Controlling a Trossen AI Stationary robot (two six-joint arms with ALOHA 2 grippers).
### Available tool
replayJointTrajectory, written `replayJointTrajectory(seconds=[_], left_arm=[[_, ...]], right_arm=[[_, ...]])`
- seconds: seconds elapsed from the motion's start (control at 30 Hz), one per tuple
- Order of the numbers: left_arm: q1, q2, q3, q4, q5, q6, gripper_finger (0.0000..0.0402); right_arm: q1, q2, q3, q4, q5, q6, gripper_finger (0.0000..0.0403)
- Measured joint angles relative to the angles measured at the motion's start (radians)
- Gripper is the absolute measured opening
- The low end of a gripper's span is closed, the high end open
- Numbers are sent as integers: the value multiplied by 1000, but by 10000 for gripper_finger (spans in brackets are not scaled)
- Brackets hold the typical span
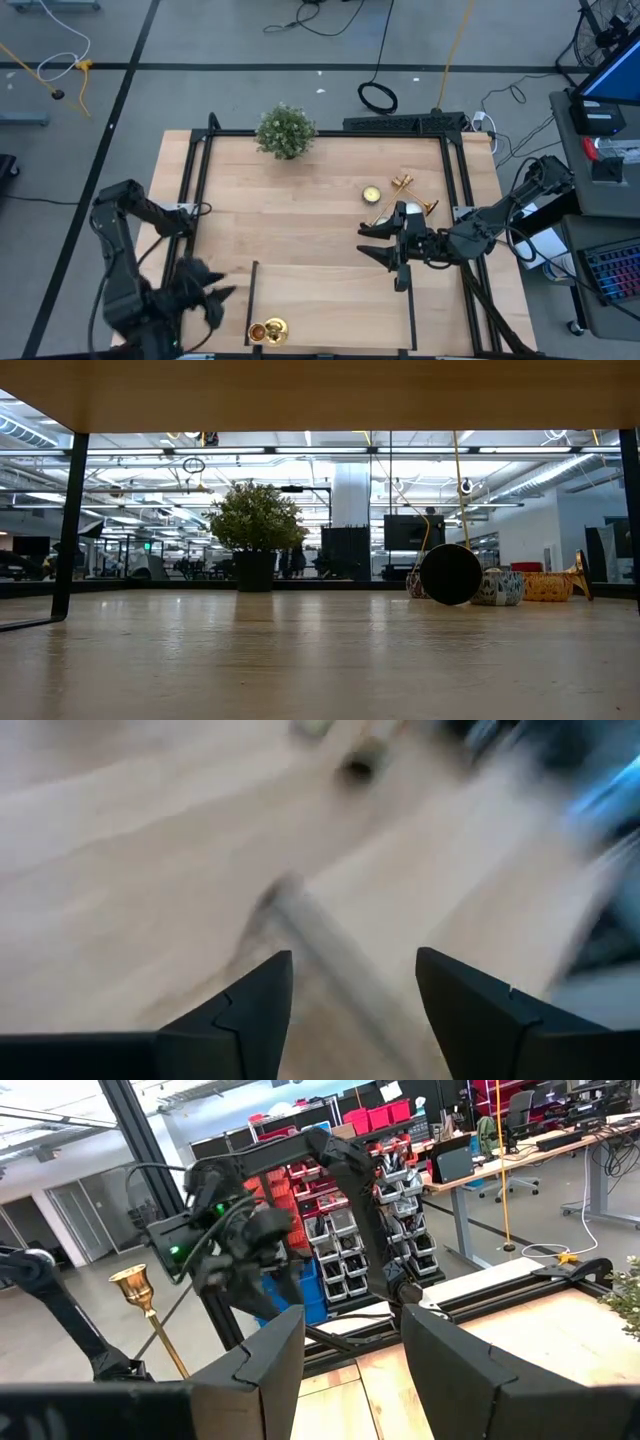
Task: Pick & Place candle stick holders
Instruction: Put the left gold candle holder on the shelf
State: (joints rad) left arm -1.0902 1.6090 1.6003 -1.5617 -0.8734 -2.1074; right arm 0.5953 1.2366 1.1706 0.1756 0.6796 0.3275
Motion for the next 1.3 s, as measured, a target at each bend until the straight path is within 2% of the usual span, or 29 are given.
replayJointTrajectory(seconds=[0.07, 0.13, 0.2, 0.3, 0.5, 0.63, 0.7, 0.8, 0.87, 0.93, 1.17, 1.23, 1.3], left_arm=[[28, -38, -28, 21, -118, -48, 218], [79, -65, -38, -2, -175, -77, 218], [123, -91, -52, -11, -190, -68, 218], [206, -143, -67, 7, -177, 44, 218], [335, -218, -67, 20, 28, 296, 218], [348, -248, -67, 28, 144, 404, 218], [347, -251, -67, 44, 248, 453, 218], [336, -255, -67, 110, 463, 529, 210], [297, -253, -67, 199, 541, 554, 193], [230, -247, -67, 300, 518, 553, 166], [-44, -180, -67, 511, 169, 507, 43], [-97, -140, -67, 566, 144, 532, 12], [-128, -93, -67, 623, 156, 554, 8]], right_arm=[[0, 0, 0, 0, 0, 0, 164], [0, 0, 0, 0, 0, -9, 164], [0, 0, 0, -1, 0, -30, 164], [0, 0, 0, 0, 0, -60, 164], [0, 0, 0, 0, -8, -88, 164], [0, 0, 0, -2, -52, -82, 164], [0, 0, 0, -2, -55, -86, 164], [0, 0, 0, -1, -54, -86, 164], [0, 0, 0, -1, -53, -86, 164], [0, 0, 0, -1, -53, -81, 164], [0, 0, 0, -1, -53, -72, 164], [0, 0, 0, -1, -53, -63, 164], [0, 0, 0, -1, -53, -60, 164]])
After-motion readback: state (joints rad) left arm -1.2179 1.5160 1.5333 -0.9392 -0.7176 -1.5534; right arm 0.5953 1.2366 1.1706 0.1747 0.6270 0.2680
